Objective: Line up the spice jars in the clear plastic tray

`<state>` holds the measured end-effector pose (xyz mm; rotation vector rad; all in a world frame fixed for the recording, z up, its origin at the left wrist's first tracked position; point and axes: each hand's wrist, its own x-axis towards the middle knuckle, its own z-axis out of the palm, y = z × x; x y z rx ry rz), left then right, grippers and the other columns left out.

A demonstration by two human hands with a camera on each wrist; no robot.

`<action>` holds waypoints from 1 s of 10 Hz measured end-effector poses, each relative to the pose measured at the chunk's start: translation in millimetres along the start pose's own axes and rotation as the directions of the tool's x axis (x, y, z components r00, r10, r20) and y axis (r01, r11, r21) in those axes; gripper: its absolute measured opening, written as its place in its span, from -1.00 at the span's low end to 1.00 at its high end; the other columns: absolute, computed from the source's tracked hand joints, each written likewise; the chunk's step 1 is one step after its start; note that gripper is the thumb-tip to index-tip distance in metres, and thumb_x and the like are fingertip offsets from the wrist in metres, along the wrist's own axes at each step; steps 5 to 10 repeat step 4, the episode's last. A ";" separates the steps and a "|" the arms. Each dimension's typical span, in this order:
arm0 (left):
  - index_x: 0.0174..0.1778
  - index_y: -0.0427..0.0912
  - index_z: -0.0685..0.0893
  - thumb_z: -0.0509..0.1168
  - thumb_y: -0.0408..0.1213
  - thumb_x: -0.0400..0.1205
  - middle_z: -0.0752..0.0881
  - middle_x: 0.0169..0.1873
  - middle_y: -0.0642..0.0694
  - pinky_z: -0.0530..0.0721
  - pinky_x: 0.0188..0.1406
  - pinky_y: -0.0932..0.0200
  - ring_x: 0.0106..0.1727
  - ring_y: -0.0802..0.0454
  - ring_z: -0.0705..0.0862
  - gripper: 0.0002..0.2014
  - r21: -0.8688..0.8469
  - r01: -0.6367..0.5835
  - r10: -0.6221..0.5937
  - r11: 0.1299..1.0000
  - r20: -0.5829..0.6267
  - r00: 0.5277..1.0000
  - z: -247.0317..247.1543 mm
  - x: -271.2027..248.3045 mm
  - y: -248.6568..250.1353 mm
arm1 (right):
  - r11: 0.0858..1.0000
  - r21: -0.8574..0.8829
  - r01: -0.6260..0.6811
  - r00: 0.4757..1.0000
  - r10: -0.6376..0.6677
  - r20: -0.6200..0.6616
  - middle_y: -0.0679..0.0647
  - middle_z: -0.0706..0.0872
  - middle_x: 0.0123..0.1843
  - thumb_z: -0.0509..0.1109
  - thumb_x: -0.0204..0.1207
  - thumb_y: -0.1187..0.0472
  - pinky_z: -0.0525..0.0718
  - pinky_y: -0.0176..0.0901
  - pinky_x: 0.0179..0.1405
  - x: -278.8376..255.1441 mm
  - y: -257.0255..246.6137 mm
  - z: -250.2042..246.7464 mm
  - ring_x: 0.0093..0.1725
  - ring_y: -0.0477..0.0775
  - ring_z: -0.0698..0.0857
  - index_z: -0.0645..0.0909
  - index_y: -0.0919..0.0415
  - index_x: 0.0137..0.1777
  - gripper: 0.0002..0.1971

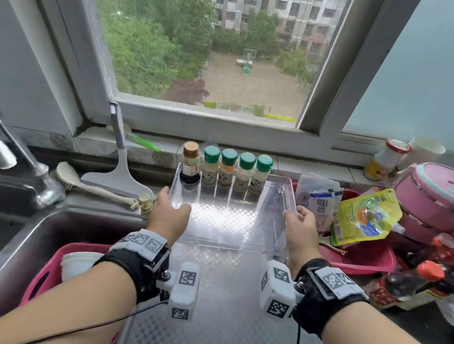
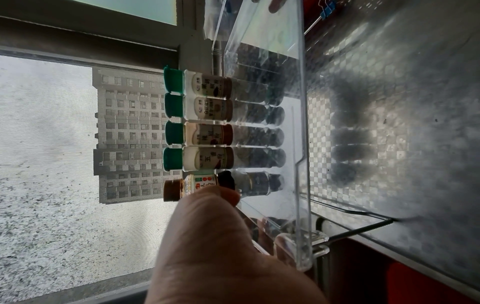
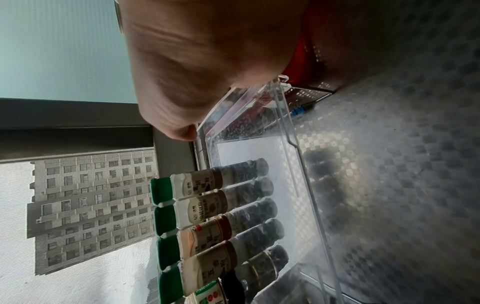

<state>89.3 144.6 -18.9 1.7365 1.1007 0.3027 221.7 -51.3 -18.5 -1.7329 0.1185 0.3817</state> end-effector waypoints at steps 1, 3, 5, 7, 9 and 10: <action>0.68 -0.12 0.08 0.17 -0.24 0.54 0.25 0.66 -0.19 0.35 0.48 -0.16 0.59 -0.24 0.32 -0.25 0.003 0.013 -0.013 1.000 0.004 1.000 1.3 5.6 3.8 | 1.000 0.000 -0.004 1.000 0.004 0.005 0.09 0.58 0.29 0.27 0.55 0.13 0.52 0.03 0.09 7.0 -1.1 2.0 0.08 0.04 0.58 0.37 0.08 0.49 -0.51; 0.68 -0.16 0.05 0.20 -0.23 0.56 0.27 0.64 -0.22 0.36 0.45 -0.15 0.58 -0.25 0.35 -0.24 0.007 0.006 -0.006 1.000 -0.011 1.000 -0.4 10.1 5.6 | 1.000 -0.011 -0.021 1.000 0.021 0.012 0.12 0.53 0.41 0.30 0.54 0.08 0.53 0.06 0.23 9.2 -3.7 -0.7 0.25 0.11 0.55 0.36 0.09 0.52 -0.47; 0.67 -0.18 0.07 0.23 -0.19 0.57 0.34 0.60 -0.23 0.42 0.41 -0.15 0.53 -0.23 0.40 -0.25 0.010 -0.014 0.015 1.000 -0.056 0.998 -6.5 12.3 7.4 | 1.000 -0.017 -0.004 1.000 0.004 -0.002 0.11 0.49 0.48 0.29 0.56 0.08 0.47 0.03 0.29 6.9 -8.3 -4.9 0.34 0.11 0.50 0.32 0.14 0.57 -0.43; 0.67 -0.18 0.07 0.23 -0.19 0.57 0.34 0.60 -0.23 0.42 0.41 -0.15 0.53 -0.23 0.40 -0.25 0.010 -0.014 0.015 1.000 -0.056 0.998 -6.5 12.3 7.4 | 1.000 -0.017 -0.004 1.000 0.004 -0.002 0.11 0.49 0.48 0.29 0.56 0.08 0.47 0.03 0.29 6.9 -8.3 -4.9 0.34 0.11 0.50 0.32 0.14 0.57 -0.43; 0.67 -0.18 0.07 0.23 -0.19 0.57 0.34 0.60 -0.23 0.42 0.41 -0.15 0.53 -0.23 0.40 -0.25 0.010 -0.014 0.015 1.000 -0.056 0.998 -6.5 12.3 7.4 | 1.000 -0.017 -0.004 1.000 0.004 -0.002 0.11 0.49 0.48 0.29 0.56 0.08 0.47 0.03 0.29 6.9 -8.3 -4.9 0.34 0.11 0.50 0.32 0.14 0.57 -0.43; 0.67 -0.18 0.07 0.23 -0.19 0.57 0.34 0.60 -0.23 0.42 0.41 -0.15 0.53 -0.23 0.40 -0.25 0.010 -0.014 0.015 1.000 -0.056 0.998 -6.5 12.3 7.4 | 1.000 -0.017 -0.004 1.000 0.004 -0.002 0.11 0.49 0.48 0.29 0.56 0.08 0.47 0.03 0.29 6.9 -8.3 -4.9 0.34 0.11 0.50 0.32 0.14 0.57 -0.43</action>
